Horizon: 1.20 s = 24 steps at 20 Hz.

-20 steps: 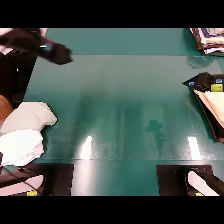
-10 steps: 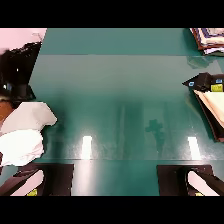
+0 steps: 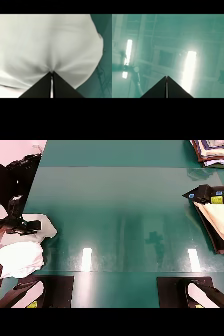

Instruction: Fold the shirts.

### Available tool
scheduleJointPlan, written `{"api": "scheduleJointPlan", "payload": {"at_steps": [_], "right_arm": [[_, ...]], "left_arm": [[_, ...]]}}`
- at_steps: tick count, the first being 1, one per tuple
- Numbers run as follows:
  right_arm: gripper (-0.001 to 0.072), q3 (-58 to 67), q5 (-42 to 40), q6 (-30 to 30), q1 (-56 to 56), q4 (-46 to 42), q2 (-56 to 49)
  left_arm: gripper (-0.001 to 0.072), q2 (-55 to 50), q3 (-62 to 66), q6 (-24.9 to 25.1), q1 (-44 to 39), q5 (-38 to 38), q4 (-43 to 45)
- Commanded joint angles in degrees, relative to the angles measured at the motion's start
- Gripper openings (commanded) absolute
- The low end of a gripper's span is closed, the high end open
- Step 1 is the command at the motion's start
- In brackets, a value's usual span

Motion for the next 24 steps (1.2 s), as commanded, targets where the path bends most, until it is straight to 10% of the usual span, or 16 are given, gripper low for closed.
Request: {"api": "scheduleJointPlan", "payload": {"at_steps": [1, 11, 24], "right_arm": [[0.0019, 0.00, -0.04, 0.02, 0.04, 0.52, 0.04], [0.0019, 18.71, -5.07, 0.02, 0.00, 1.05, 0.02], [0.0019, 26.12, -3.19, 0.02, 0.00, 0.92, 0.04]], "left_arm": [[0.0024, 0.15, 1.22, -0.72, 0.13, -0.09, -0.74], [0.0021, 6.91, 55.04, -2.43, -27.08, -4.81, -3.32], [0.0038, -24.02, 58.03, -0.15, -60.11, 1.11, -16.87]]}}
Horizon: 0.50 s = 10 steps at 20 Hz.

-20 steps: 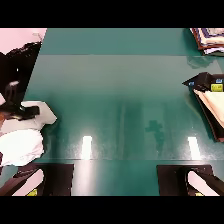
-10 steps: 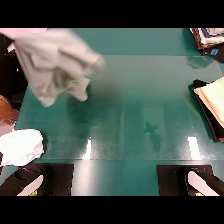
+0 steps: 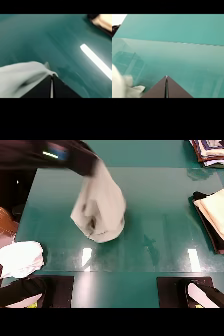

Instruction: Fold the shirts.

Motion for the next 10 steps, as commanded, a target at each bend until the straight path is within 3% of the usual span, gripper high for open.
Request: {"api": "scheduleJointPlan", "payload": {"at_steps": [1, 2, 6, 10], "right_arm": [[0.0019, 0.35, 1.38, 0.02, 0.00, -0.59, 0.02], [0.0019, 0.35, 1.64, 0.02, 0.00, -1.07, 0.02], [0.0019, 0.35, 1.70, 0.02, 0.00, -1.07, 0.00], [0.0019, 0.35, 1.49, 0.02, 0.00, -1.05, 0.00]], "left_arm": [[0.0278, -12.39, 0.28, 2.99, -7.63, -0.50, -7.93], [0.0530, -15.02, 0.28, 3.06, -8.61, -0.59, -8.74], [0.0542, -16.41, 0.85, 3.10, -4.70, -3.50, -3.23], [0.0542, -12.79, 1.16, 3.10, 9.16, -11.32, 2.60]]}}
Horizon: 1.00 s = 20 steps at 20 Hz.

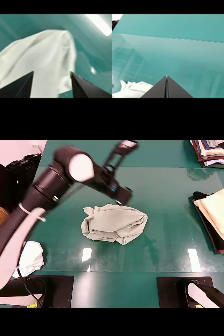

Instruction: Fold the shirts.

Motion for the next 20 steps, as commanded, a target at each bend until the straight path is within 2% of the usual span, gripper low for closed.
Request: {"api": "scheduleJointPlan", "payload": {"at_steps": [1, 5, 8, 11, 14, 17, 20], "right_arm": [[0.0019, 0.07, -0.15, 0.02, 0.00, -0.09, 0.00], [0.0019, 0.07, -0.04, 0.02, 0.04, -0.09, 0.00], [0.0019, 0.04, -0.02, 0.04, 0.04, -0.07, 0.00], [0.0019, 0.04, -0.04, 0.04, 0.04, -0.07, 0.00], [0.0019, -0.11, -0.04, 0.04, 0.04, 0.00, 0.02], [0.0019, -1.88, 0.04, 0.13, 0.07, 0.55, 0.04], [0.0019, -4.13, 0.26, 1.40, 0.04, 0.52, 0.02]], "left_arm": [[0.0542, 1.25, 0.07, 0.15, 11.34, -7.04, 3.28], [0.0542, 1.09, -7.65, 0.15, 23.85, -5.64, 0.76], [0.0542, 1.07, -20.28, 0.17, 29.53, 1.75, -6.38], [0.0543, 0.96, -32.92, 1.14, 30.80, 11.15, -10.01], [0.0542, -0.42, -40.44, 6.95, 30.77, 19.45, -18.97], [0.0543, -2.82, -40.96, 13.03, 30.77, 23.74, -27.78], [0.0542, -4.15, -40.96, 13.77, 30.58, 25.99, -32.20]]}}
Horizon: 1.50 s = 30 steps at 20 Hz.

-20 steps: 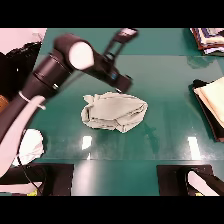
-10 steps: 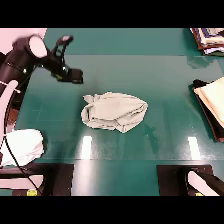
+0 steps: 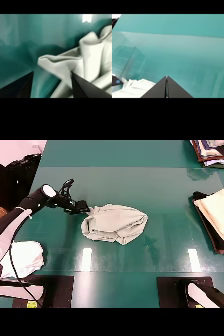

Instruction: Fold the shirts.

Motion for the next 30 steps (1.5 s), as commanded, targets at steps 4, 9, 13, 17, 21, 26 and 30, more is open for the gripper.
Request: {"api": "scheduleJointPlan", "payload": {"at_steps": [4, 9, 13, 17, 21, 26, 30], "right_arm": [[0.0019, -3.50, -0.04, 0.90, 0.04, 0.20, 0.02], [0.0019, -7.10, 1.14, 0.90, 0.04, -0.04, 0.02], [0.0019, -13.77, 3.08, 0.87, 0.09, -0.39, 0.02], [0.0019, -25.97, 0.44, 0.92, 2.51, -2.58, -0.15], [0.0433, -39.12, -3.32, 1.31, 11.08, -2.73, -5.44], [0.0435, -43.32, -15.28, 1.25, 25.86, 3.39, -17.25], [0.0425, -37.59, -16.61, 1.25, 31.06, 3.06, -25.27]], "left_arm": [[0.0489, -2.32, -1.22, 4.09, -2.16, 5.33, -7.50], [0.0024, -2.08, 1.53, 4.17, -1.62, 6.16, -9.35], [0.0023, 3.04, 8.83, 4.20, 1.64, 2.16, -5.81], [0.0023, 10.45, 12.76, 4.35, 3.34, 2.16, -1.60], [0.0024, 12.31, 13.00, 4.33, 3.34, 0.37, -0.39], [0.0024, 12.17, 12.90, 4.33, 3.34, -3.82, 0.83], [0.0024, 12.17, 12.90, 4.33, 3.34, -5.33, 0.81]]}}
